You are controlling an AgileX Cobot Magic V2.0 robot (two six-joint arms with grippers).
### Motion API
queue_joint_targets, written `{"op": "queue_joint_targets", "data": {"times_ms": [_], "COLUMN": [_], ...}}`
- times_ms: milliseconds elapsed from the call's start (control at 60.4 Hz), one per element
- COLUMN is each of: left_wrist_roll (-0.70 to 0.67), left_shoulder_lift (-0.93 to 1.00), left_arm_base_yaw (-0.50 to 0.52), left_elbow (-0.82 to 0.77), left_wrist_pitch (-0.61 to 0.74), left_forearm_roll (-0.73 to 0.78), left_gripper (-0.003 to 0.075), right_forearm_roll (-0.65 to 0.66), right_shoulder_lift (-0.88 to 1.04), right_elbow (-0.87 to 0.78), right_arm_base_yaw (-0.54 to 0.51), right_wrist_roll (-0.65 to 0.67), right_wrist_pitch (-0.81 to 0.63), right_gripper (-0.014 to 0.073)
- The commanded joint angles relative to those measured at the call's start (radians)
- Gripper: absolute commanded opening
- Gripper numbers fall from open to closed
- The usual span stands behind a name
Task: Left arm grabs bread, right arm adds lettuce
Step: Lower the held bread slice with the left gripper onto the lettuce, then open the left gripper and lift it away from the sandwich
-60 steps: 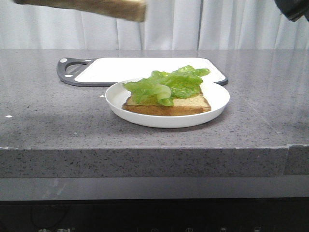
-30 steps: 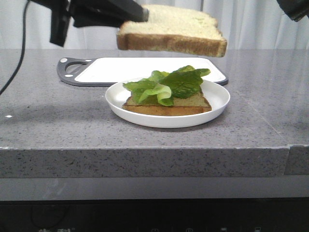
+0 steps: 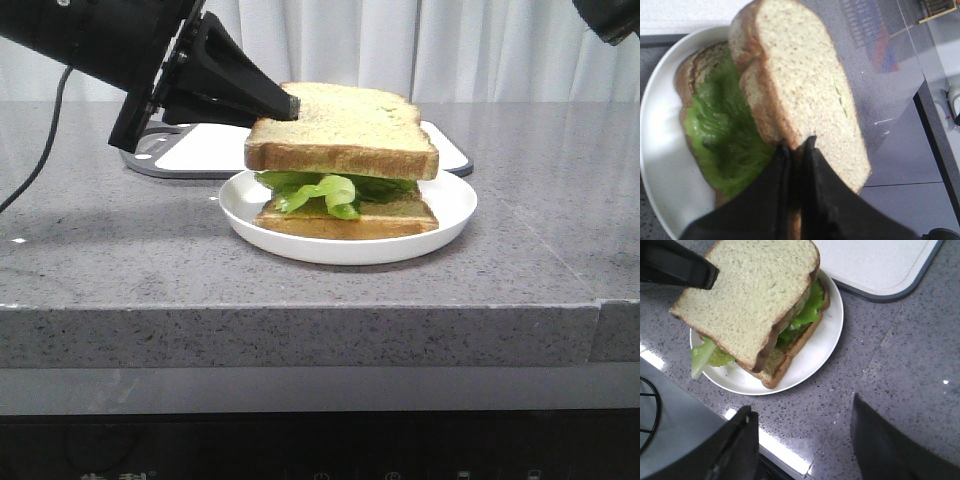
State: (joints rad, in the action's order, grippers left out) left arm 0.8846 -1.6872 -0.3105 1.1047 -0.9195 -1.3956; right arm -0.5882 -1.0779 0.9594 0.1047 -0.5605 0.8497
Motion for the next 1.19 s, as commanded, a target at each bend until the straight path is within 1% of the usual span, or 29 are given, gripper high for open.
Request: {"op": "queue_joint_targets", "data": {"times_ms": [0, 116, 166, 232, 265, 398, 481, 613, 696, 779, 862, 928, 1027, 1110, 1176], "left_wrist_roll": [0.006, 0.007, 0.007, 0.007, 0.007, -0.003, -0.044, -0.117, -0.197, -0.313, -0.445, -0.584, -0.707, -0.784, -0.804], "left_shoulder_lift": [0.040, 0.040, 0.040, 0.040, 0.040, 0.064, 0.101, 0.190, 0.264, 0.344, 0.422, 0.485, 0.579, 0.657, 0.737], "left_arm_base_yaw": [-0.005, -0.007, -0.007, -0.005, -0.001, 0.017, 0.031, 0.060, 0.077, 0.083, 0.083, 0.083, 0.083, 0.083, 0.083], "left_elbow": [0.032, 0.032, 0.032, 0.032, 0.032, 0.033, 0.033, 0.033, 0.033, 0.033, 0.033, 0.033, 0.023, -0.010, -0.053], "left_wrist_pitch": [-0.023, -0.021, -0.021, -0.021, -0.021, -0.036, -0.036, -0.030, -0.008, 0.026, 0.035, 0.031, 0.029, 0.033, 0.052], "left_forearm_roll": [-0.051, -0.051, -0.051, -0.051, -0.049, 0.021, 0.089, 0.237, 0.379, 0.558, 0.752, 0.906, 1.082, 1.169, 1.213], "left_gripper": [0.0027, 0.0225, 0.0333, 0.0410, 0.0425, 0.0428, 0.0428, 0.0425, 0.0419, 0.0419, 0.0419, 0.0419, 0.0419, 0.0419, 0.0419], "right_forearm_roll": [-0.024, -0.024, -0.024, -0.024, -0.022, -0.015, 0.004, 0.096, 0.192, 0.287, 0.374, 0.453, 0.507, 0.513, 0.513], "right_shoulder_lift": [0.021, 0.021, 0.021, 0.021, 0.021, 0.033, 0.050, 0.092, 0.129, 0.172, 0.210, 0.246, 0.293, 0.344, 0.398], "right_elbow": [0.032, 0.032, 0.032, 0.032, 0.032, 0.034, 0.034, 0.034, 0.034, 0.034, 0.034, 0.034, 0.030, 0.013, -0.016], "right_arm_base_yaw": [-0.001, -0.001, -0.001, -0.001, -0.001, -0.001, -0.001, -0.001, -0.001, -0.001, -0.001, -0.001, -0.001, -0.001, -0.001], "right_wrist_roll": [-0.002, -0.002, -0.002, -0.002, -0.002, 0.019, 0.048, 0.146, 0.240, 0.356, 0.444, 0.521, 0.577, 0.586, 0.586], "right_wrist_pitch": [-0.038, -0.038, -0.038, -0.038, -0.036, -0.006, 0.012, 0.050, 0.081, 0.107, 0.133, 0.157, 0.181, 0.177, 0.156], "right_gripper": [0.0435, 0.0435, 0.0435, 0.0435, 0.0435, 0.0435, 0.0435, 0.0435, 0.0435, 0.0435, 0.0435, 0.0435, 0.0435, 0.0435, 0.0435]}}
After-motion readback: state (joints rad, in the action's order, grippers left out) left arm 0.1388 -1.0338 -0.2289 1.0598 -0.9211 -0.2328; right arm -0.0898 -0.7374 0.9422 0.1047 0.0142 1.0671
